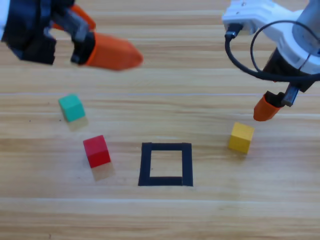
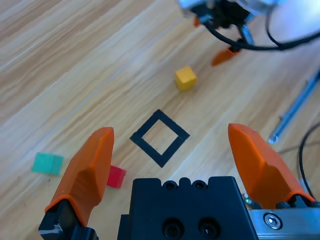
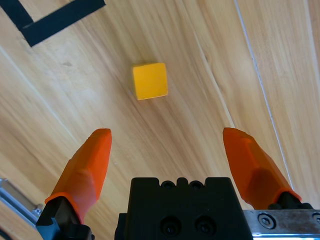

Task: Stack the blocks in the rectangular block: red at the bottom, yellow in the middle, green on top

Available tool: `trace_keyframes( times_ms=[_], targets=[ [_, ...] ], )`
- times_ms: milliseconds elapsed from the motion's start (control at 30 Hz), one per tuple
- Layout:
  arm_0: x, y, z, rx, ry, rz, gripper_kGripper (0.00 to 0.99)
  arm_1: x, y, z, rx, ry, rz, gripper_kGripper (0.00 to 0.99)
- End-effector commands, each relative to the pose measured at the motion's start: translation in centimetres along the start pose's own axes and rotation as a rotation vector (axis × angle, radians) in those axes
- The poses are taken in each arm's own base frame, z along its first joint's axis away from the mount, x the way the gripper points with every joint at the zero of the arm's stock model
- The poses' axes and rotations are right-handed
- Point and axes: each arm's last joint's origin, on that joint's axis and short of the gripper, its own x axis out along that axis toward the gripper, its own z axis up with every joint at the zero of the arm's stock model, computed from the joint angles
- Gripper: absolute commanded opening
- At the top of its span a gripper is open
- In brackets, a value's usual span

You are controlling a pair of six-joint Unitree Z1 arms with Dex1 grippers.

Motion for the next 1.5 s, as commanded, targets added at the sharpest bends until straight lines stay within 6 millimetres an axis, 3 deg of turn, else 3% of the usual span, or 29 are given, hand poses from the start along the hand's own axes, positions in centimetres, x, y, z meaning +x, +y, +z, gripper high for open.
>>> trace_keyframes(
  times_ms=[33, 167, 333, 533, 700, 833, 1067, 1233, 1500],
  targets=[
    [0.9, 0.2, -0.1, -0.221, -0.017, 0.144, 0.971, 3.6, -1.5, -0.1, -0.012, 0.096, 0.026, 0.982],
    [0.7, 0.9, -0.9, -0.412, -0.052, 0.258, 0.959, 5.0, -1.5, 0.2, -0.085, 0.099, 0.087, 0.98],
    [2.0, 1.8, -3.2, -0.584, -0.005, 0.344, 0.959, 6.8, -1.5, 0.5, -0.153, 0.11, 0.144, 0.977],
    [6.7, 2.3, -4.8, -0.684, 0.188, 0.446, 0.959, 8.4, -2.1, 0.6, -0.162, 0.123, 0.175, 0.977],
    [9.8, 3.8, -4.2, -0.7, 0.365, 0.51, 0.931, 10.3, -3.0, 0.7, -0.161, 0.145, 0.189, 0.966],
    [13.5, 5.1, -3.4, -0.695, 0.523, 0.556, 0.923, 11.5, -3.8, 0.9, -0.158, 0.151, 0.199, 0.954],
    [20.7, 8.3, -4.0, -0.752, 0.771, 0.571, 0.916, 13.1, -4.3, 1.6, -0.157, 0.157, 0.204, 0.937],
    [22.1, 9.8, -4.7, -0.839, 0.796, 0.606, 0.95, 13.9, -4.3, 1.8, -0.16, 0.16, 0.221, 0.92],
    [23.3, 11.6, -5.4, -0.948, 0.804, 0.655, 0.948, 15.3, -3.6, 2.1, -0.174, 0.205, 0.26, 0.761]
  ],
)
